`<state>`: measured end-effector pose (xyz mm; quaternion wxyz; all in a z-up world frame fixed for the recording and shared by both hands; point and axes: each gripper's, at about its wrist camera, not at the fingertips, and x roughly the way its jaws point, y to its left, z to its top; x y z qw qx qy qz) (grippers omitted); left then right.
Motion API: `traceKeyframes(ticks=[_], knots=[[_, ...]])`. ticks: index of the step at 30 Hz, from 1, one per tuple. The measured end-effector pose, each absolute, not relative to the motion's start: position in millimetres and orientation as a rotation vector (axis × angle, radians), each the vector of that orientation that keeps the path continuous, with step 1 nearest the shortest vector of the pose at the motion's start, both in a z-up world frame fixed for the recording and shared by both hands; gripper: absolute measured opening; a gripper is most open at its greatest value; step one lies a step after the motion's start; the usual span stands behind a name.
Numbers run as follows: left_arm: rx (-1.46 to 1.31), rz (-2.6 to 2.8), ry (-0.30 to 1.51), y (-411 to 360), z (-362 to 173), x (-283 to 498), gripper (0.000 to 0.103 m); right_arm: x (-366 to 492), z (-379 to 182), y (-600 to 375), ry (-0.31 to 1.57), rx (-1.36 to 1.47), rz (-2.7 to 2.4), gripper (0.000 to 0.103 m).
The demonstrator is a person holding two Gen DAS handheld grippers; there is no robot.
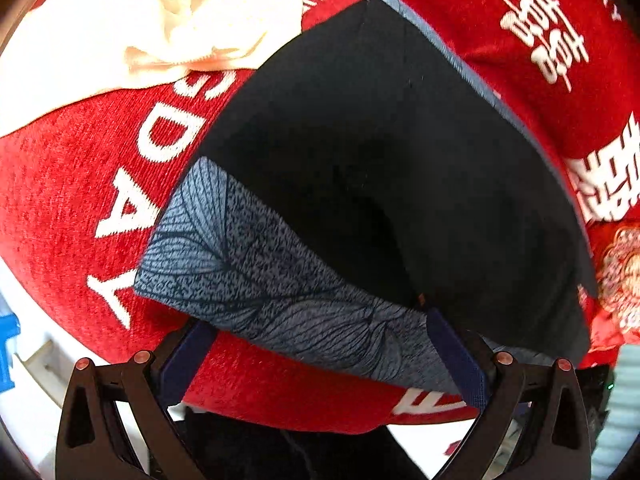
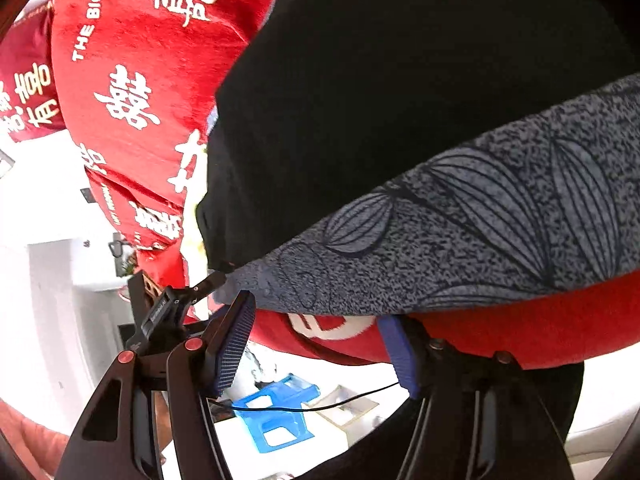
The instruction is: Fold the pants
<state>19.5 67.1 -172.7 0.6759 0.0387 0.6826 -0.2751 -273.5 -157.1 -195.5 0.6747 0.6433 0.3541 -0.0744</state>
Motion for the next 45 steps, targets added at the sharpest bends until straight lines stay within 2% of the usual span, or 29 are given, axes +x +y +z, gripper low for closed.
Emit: traceKeyframes(ticks=[7,9,10,11,12,13,14,15,16,26,34,38,43,45], knots=[[0.054,-0.599,1.539,63.2,-171.1,18.1,0.102,-272.2,-206.2,-160.0,0.659,1.544,-0.148,0.068],[0.060,-0.580,1.541,66.1,-170.4,30.9,0.095,-275.0,-209.2,-160.6,0.638,1.584,-0.149,0.066],[0.062,-0.574,1.542,66.4,-171.4,34.0,0.088,-274.7,-210.9,-161.0,0.641,1.616,-0.159,0.062],[0.064,-0.564,1.542,67.6,-169.9,35.7,0.078,-274.6,-212.7,-162.4,0.644,1.638,-0.175,0.042],[0.065,-0.561,1.543,72.5,-167.7,36.6,0.072,-276.0,-214.8,-163.6,0.650,1.664,-0.201,0.027],[0.066,-0.561,1.546,74.9,-166.6,38.3,0.055,-277.6,-218.8,-165.3,0.663,1.701,-0.239,0.008],[0.057,-0.577,1.553,77.3,-165.6,39.8,0.038,-279.3,-221.0,-166.5,0.662,1.723,-0.250,0.008],[0.022,-0.622,1.574,79.3,-165.0,41.3,0.028,-279.1,-220.7,-167.5,0.656,1.729,-0.254,0.007],[0.009,-0.636,1.586,81.0,-164.6,42.2,0.023,-276.9,-216.6,-167.5,0.669,1.709,-0.264,0.007],[0.079,-0.683,1.477,48.3,-98.7,51.6,0.023,-257.8,-131.6,-196.5,0.673,1.528,-0.180,0.007],[0.082,-0.701,1.311,-42.5,-44.3,103.0,0.024,-192.5,-91.1,-279.8,0.691,1.458,-0.087,0.008],[0.107,-0.691,1.261,-99.3,-56.3,139.0,0.024,-150.8,-101.8,-334.2,0.750,1.463,-0.074,0.010],[0.207,-0.630,1.245,-166.4,-110.4,178.7,0.024,-96.0,-149.8,-394.9,0.894,1.460,-0.119,0.011],[0.249,-0.583,1.243,-177.2,-129.5,184.9,0.036,-81.6,-171.3,-408.0,0.956,1.441,-0.128,0.011]])
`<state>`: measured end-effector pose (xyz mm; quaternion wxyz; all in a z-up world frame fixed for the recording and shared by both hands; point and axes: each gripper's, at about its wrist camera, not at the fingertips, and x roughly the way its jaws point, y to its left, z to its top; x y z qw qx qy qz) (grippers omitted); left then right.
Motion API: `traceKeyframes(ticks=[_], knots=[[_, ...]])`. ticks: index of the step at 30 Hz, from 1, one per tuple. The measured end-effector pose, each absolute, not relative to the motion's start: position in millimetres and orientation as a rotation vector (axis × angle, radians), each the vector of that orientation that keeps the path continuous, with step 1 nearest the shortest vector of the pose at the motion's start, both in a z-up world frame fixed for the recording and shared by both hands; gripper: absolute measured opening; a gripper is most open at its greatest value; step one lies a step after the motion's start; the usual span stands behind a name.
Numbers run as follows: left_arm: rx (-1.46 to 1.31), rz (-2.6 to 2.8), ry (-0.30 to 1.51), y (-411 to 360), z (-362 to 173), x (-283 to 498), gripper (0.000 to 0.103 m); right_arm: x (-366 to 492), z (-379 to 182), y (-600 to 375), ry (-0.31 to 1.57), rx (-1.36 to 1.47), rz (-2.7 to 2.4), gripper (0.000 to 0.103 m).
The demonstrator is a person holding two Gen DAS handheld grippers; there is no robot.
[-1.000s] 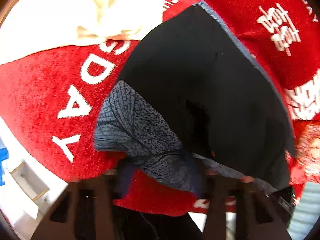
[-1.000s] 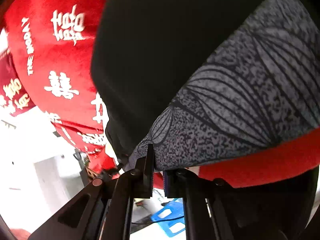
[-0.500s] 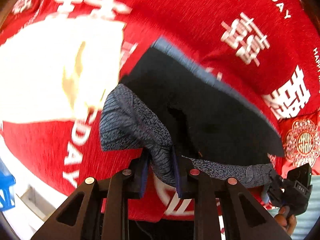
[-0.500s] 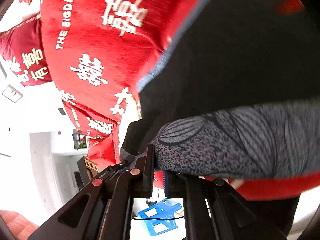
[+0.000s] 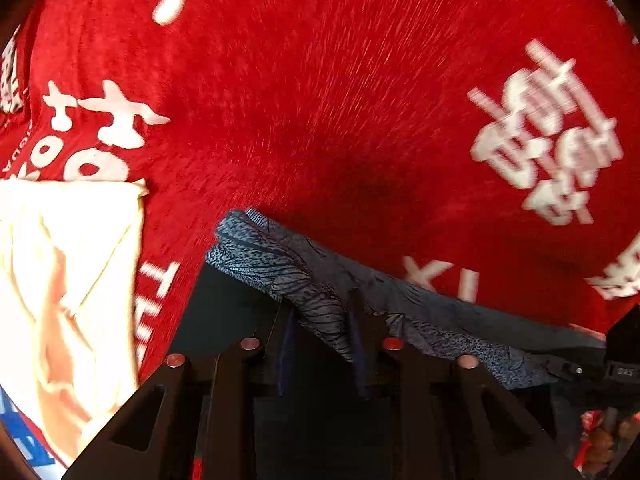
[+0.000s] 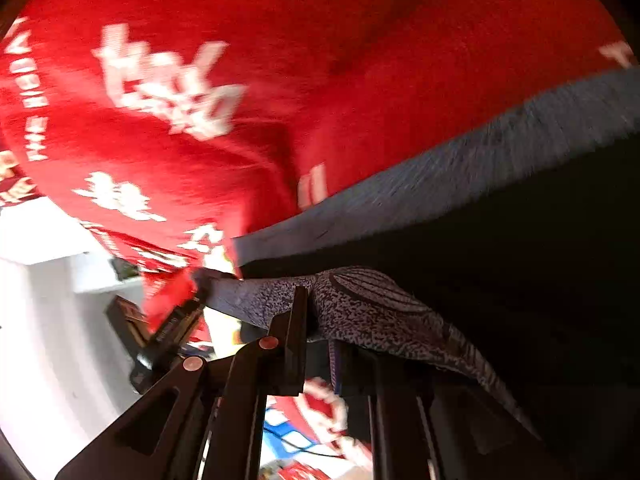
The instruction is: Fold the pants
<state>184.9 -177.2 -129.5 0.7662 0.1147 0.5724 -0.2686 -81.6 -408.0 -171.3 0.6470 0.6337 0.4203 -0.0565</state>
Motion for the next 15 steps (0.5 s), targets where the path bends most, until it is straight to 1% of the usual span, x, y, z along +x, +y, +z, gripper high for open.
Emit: traceKeyframes(ticks=[1,2,3,4,6,7,8,10,11,13,15], knots=[[0.274,-0.538,1.239,-178.9,-134.1,185.4,0.058,-75.2,-182.6,-413.8,0.985,1.435,-0.140,0.011],[0.298,-0.475,1.228,-177.8,-136.7,188.0,0.073,-72.3,-189.2,-416.5,1.001,1.436,-0.145,0.012],[0.292,-0.435,1.211,-174.5,-134.3,189.9,0.073,-69.6,-193.4,-418.1,1.012,1.441,-0.146,0.012],[0.273,-0.430,1.211,-171.0,-130.7,191.5,0.073,-67.0,-192.6,-418.4,1.019,1.431,-0.144,0.014],[0.267,-0.431,1.210,-163.0,-118.2,190.9,0.073,-61.2,-174.1,-410.8,1.047,1.311,-0.127,0.029],[0.283,-0.436,1.202,-160.8,-112.6,188.1,0.073,-59.0,-163.1,-406.6,1.060,1.240,-0.134,0.043],[0.313,-0.443,1.195,-159.3,-107.0,183.7,0.073,-55.7,-144.5,-398.9,1.073,1.132,-0.142,0.046],[0.378,-0.491,1.192,-162.2,-102.0,170.0,0.073,-48.9,-112.2,-381.2,1.075,0.970,-0.130,0.046],[0.405,-0.530,1.207,-166.1,-104.3,163.2,0.073,-47.4,-105.3,-375.5,1.080,0.931,-0.115,0.046],[0.466,-0.573,1.228,-182.4,-118.5,149.9,0.073,-36.7,-103.3,-360.7,1.124,0.883,-0.089,0.046],[0.495,-0.573,1.237,-198.8,-133.4,139.6,0.073,-20.8,-116.4,-351.9,1.187,0.831,-0.081,0.046]])
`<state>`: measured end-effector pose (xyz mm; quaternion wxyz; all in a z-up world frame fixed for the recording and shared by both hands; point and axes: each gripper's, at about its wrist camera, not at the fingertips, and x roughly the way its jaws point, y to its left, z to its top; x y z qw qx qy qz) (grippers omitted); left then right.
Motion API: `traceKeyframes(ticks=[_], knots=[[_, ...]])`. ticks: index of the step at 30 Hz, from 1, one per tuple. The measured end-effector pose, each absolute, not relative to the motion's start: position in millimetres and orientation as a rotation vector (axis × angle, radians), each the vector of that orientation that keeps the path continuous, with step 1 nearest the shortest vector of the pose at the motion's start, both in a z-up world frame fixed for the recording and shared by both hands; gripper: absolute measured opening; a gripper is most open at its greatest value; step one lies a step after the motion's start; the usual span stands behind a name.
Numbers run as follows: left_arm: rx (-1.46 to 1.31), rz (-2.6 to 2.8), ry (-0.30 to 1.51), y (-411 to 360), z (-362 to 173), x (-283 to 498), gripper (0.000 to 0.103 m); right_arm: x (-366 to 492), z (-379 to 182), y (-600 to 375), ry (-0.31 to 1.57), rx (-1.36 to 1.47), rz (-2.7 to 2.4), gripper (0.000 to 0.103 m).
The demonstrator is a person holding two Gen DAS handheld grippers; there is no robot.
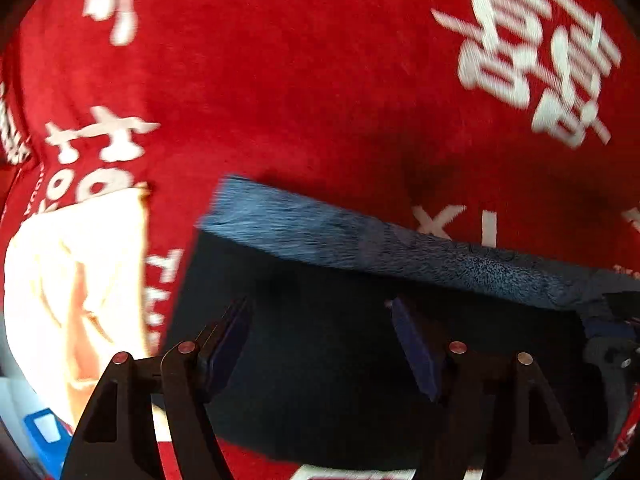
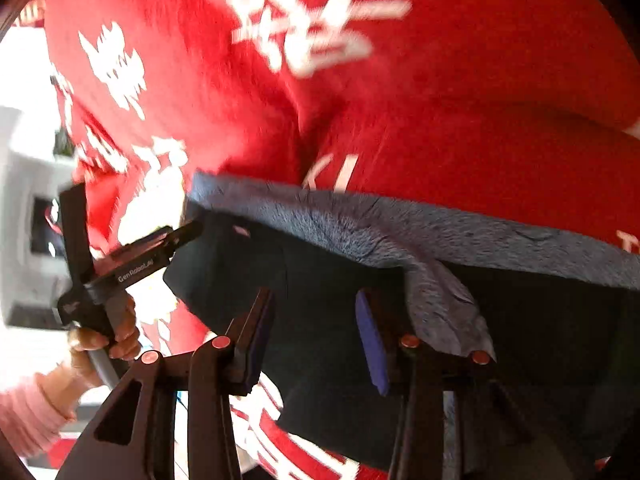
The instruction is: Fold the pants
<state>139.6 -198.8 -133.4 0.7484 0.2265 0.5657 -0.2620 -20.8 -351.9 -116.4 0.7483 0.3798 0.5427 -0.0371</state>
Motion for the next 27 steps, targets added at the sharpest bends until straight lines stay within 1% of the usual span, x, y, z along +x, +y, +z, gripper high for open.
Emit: traceKeyframes(ticks=[2,4,6,7,9,12,14,15,21,25,27], knots=[[0.472,-0.562,1.249,-214.2,-149.0,142.7,0.073,-5.4,-133.0,-353.1,1.224,0.759,-0.131,0.046],[0.474,-0.526,1.248,-230.7,-165.6,149.6,0.073,3.7,-149.2,-363.4,1.224,0.705,-0.183,0.041],[0.499,-0.500,1.226,-243.9,-175.1,154.3,0.075,3.4,-157.8,-374.1,1.195,0.733,-0.187,0.041],[0.512,-0.492,1.214,-248.5,-175.8,155.2,0.078,5.4,-158.5,-377.9,1.188,0.735,-0.193,0.041],[0.539,-0.471,1.216,-257.2,-175.0,155.8,0.078,6.1,-156.0,-386.1,1.170,0.753,-0.204,0.042],[0.505,-0.496,1.238,-253.9,-157.7,148.6,0.078,-4.9,-136.8,-392.0,1.109,0.795,-0.195,0.046],[0.527,-0.515,1.227,-250.6,-143.8,135.2,0.078,-24.3,-121.8,-395.4,1.075,0.805,-0.197,0.055],[0.540,-0.530,1.222,-247.3,-135.2,125.3,0.078,-34.6,-116.6,-396.1,1.064,0.813,-0.206,0.056],[0.595,-0.615,1.258,-238.3,-111.0,47.2,0.078,-111.2,-101.5,-396.2,1.060,0.883,-0.286,0.056],[0.655,-0.706,1.266,-244.0,-107.2,-8.7,0.078,-177.3,-96.1,-386.3,1.082,0.909,-0.394,0.056],[0.661,-0.765,1.299,-244.9,-106.7,-33.9,0.078,-204.9,-96.1,-382.5,1.086,0.923,-0.444,0.056]])
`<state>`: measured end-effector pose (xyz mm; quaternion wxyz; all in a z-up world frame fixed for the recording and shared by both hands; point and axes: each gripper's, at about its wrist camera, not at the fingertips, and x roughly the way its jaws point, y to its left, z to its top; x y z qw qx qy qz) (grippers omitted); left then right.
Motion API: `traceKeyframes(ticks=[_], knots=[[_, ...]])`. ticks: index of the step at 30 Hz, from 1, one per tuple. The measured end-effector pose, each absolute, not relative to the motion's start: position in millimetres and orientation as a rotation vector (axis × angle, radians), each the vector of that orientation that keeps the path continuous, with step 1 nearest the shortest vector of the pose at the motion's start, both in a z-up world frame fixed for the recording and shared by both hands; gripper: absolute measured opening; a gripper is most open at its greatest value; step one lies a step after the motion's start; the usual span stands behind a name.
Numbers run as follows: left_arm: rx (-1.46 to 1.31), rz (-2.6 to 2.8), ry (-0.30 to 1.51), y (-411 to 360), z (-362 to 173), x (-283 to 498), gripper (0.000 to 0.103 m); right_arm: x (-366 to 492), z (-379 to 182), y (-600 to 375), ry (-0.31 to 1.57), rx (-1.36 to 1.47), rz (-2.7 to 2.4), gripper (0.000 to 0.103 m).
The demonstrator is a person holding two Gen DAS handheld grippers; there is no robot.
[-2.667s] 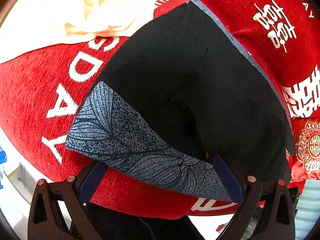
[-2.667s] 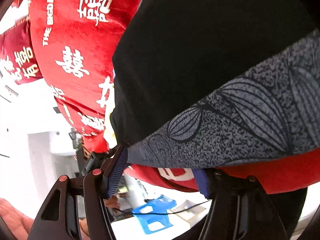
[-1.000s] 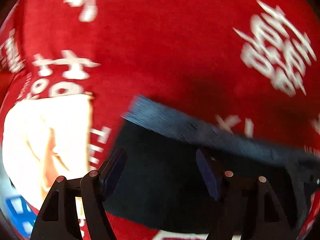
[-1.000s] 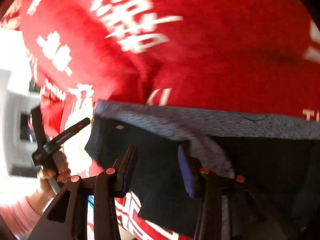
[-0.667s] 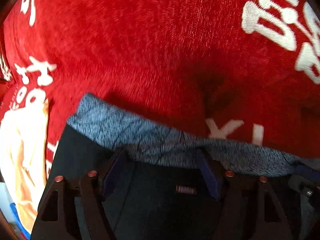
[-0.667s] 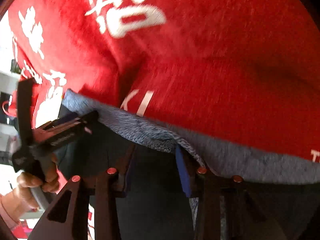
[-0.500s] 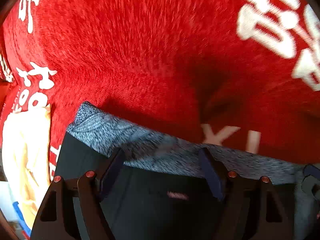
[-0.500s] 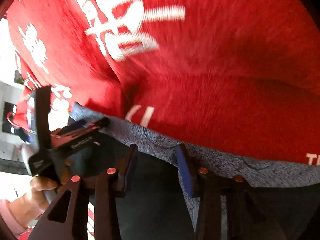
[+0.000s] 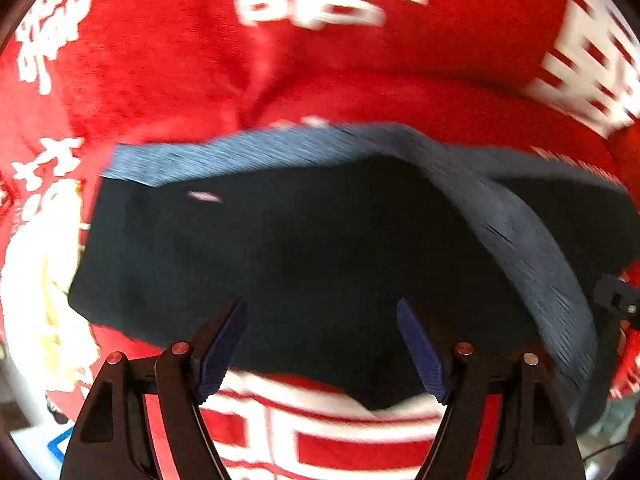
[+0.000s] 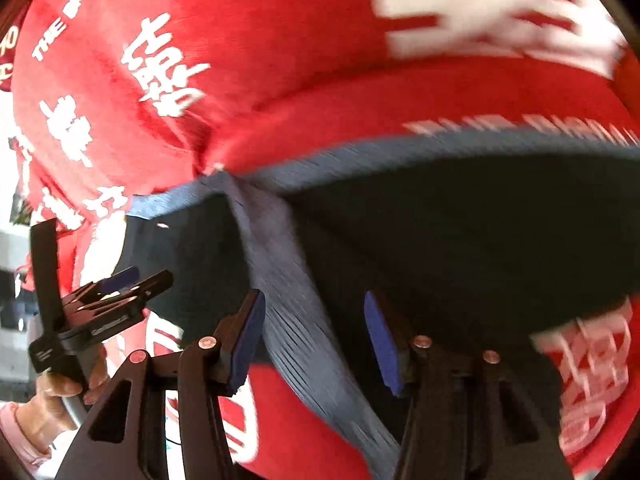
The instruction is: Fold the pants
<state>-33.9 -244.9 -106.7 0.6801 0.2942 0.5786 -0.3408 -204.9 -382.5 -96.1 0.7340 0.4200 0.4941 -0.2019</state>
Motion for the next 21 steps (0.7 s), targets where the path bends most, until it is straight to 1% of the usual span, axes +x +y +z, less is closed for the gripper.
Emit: traceKeyframes(ticks=[3,7,15,21], knots=[[0.676,-0.850,1.326,-252.0,-105.8,-70.1,0.078,-252.6,-94.6,-375.0,1.081,0.964,-0.530,0.056],[0.707,-0.949,1.318,-259.0,-107.7,-111.3,0.078,-314.0,-92.6,-350.4,1.065,1.012,-0.647,0.056],[0.711,-1.088,1.343,-263.4,-114.5,-176.5,0.078,-415.3,-107.2,-286.9,1.009,1.144,-0.804,0.056],[0.713,-1.134,1.357,-276.3,-123.1,-196.5,0.078,-467.3,-128.4,-254.1,0.991,1.203,-0.878,0.056]])
